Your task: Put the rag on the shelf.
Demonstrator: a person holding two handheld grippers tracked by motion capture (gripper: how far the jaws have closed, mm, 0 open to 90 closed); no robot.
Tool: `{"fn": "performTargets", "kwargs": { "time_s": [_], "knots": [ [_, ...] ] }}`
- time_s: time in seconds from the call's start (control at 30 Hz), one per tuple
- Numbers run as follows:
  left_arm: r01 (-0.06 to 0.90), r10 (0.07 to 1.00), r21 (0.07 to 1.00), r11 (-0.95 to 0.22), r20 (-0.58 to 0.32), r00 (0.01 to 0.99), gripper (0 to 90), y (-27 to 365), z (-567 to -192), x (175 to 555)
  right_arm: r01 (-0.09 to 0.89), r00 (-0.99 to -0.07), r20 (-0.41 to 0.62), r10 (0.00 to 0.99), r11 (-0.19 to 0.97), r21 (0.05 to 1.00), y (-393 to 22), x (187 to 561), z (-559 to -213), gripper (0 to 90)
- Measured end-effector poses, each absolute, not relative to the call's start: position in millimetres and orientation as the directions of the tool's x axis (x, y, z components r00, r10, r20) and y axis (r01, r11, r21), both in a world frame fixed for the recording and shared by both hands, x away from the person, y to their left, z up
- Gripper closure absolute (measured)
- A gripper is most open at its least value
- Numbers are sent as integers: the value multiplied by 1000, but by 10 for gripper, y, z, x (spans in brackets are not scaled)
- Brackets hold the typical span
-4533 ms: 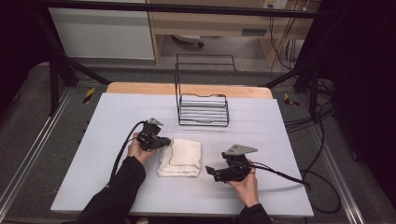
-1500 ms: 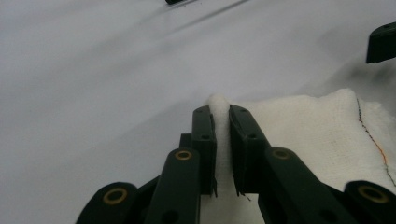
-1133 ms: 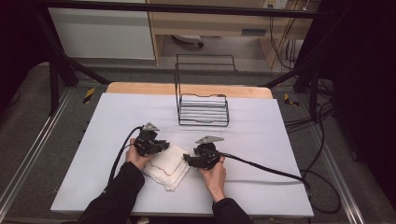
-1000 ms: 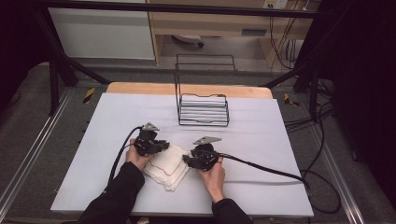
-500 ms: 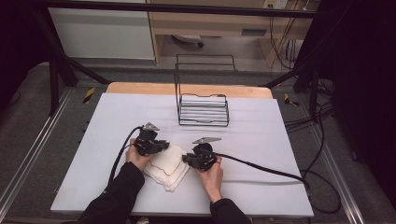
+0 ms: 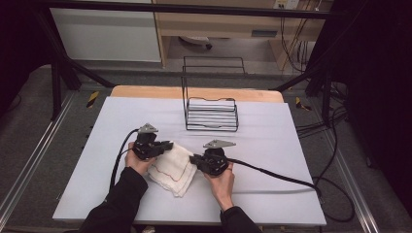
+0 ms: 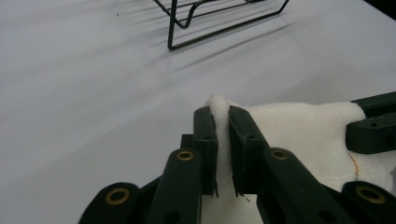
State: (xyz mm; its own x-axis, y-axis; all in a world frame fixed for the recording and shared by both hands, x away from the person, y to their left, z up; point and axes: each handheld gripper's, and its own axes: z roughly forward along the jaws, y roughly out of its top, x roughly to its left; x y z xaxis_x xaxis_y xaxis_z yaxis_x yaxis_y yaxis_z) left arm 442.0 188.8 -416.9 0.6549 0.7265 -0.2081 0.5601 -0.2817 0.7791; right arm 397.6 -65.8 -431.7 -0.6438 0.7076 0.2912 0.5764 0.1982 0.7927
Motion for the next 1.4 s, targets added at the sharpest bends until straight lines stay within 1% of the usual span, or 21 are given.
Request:
{"fn": "performTargets", "kwargs": {
  "time_s": [0.23,0.5,0.97,1.4],
  "knots": [
    [513,720,819,-257,-193,667,820,1926,-4017,4318,518,-670,262,695,185,835,-702,3913,-4193,816],
    [469,725,856,-217,-180,665,820,1928,-3857,4201,445,-696,196,691,200,873,-723,3865,-4009,815],
    [415,715,894,-167,-180,675,821,1850,-3638,4054,379,-708,144,692,199,904,-871,3820,-3760,814],
    [354,709,925,-139,-157,688,820,1698,-3464,3971,319,-715,86,694,215,923,-1046,3777,-3527,815]
  ]
}}
